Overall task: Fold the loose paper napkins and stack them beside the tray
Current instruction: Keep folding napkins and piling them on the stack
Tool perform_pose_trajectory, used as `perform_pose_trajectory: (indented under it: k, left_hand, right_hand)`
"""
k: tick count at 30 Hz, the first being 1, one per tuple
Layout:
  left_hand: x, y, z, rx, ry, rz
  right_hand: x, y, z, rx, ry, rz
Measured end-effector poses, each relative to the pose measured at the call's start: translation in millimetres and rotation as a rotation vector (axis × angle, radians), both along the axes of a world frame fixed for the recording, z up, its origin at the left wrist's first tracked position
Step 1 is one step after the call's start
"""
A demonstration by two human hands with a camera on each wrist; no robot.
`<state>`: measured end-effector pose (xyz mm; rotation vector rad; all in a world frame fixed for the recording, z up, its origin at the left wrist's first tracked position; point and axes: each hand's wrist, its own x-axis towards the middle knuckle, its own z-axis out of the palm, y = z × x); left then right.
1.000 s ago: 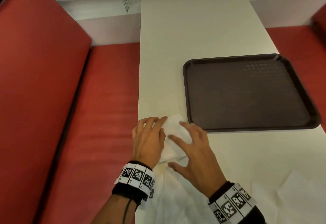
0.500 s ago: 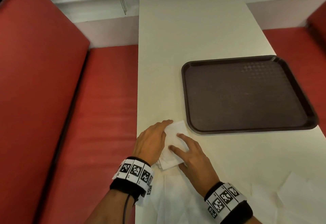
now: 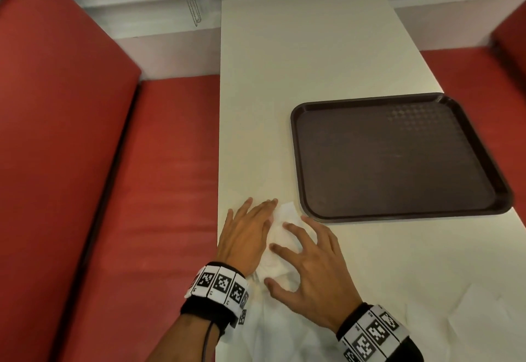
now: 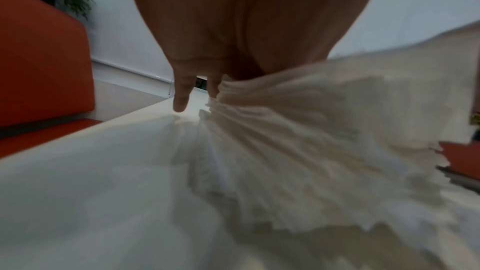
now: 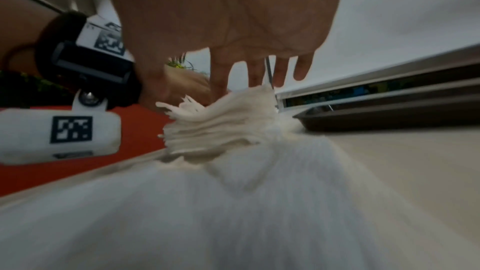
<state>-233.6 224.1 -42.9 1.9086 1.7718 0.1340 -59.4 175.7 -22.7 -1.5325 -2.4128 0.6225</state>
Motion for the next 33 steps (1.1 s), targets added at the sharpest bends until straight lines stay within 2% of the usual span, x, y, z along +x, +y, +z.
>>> perform_pose_trajectory:
  k: [2, 5, 8, 10, 15, 22, 25, 30, 33]
  left_hand:
    - [-3, -2, 2, 0.078, -0.063, 0.057]
    - [-6, -12, 13, 0.401, -0.075, 0.064]
    - [-4, -29, 24, 0.529, -0.021, -0.049]
    - [-3, -43, 21, 0.465, 0.07, -0.157]
    - [-8, -65, 9, 0.216, 0.272, -0.206]
    - [-18, -62, -3, 0.097, 0.302, -0.251]
    - [-18, -62, -5, 0.103, 0.318, -0.247]
    - [-19, -63, 2, 0.122, 0.338, -0.265]
    - [-19, -58, 2, 0.069, 0.356, -0.281]
  right_hand:
    - [-4, 5, 6, 0.064, -0.029, -0.023]
    - [-9, 13, 2, 0.122, -0.104, -0.025]
    - [-11, 18, -1, 0.134, -0.118, -0.028]
    - [-11, 20, -1, 0.128, -0.105, -0.024]
    - [-10, 24, -6, 0.064, -0.149, 0.026]
    - [-3, 22, -21, 0.024, -0.28, 0.065]
    - [-6, 21, -19, 0.001, -0.324, 0.067]
    - [8, 21, -15, 0.013, -0.274, 0.196]
    - [16, 25, -18, -0.019, -0.404, 0.253]
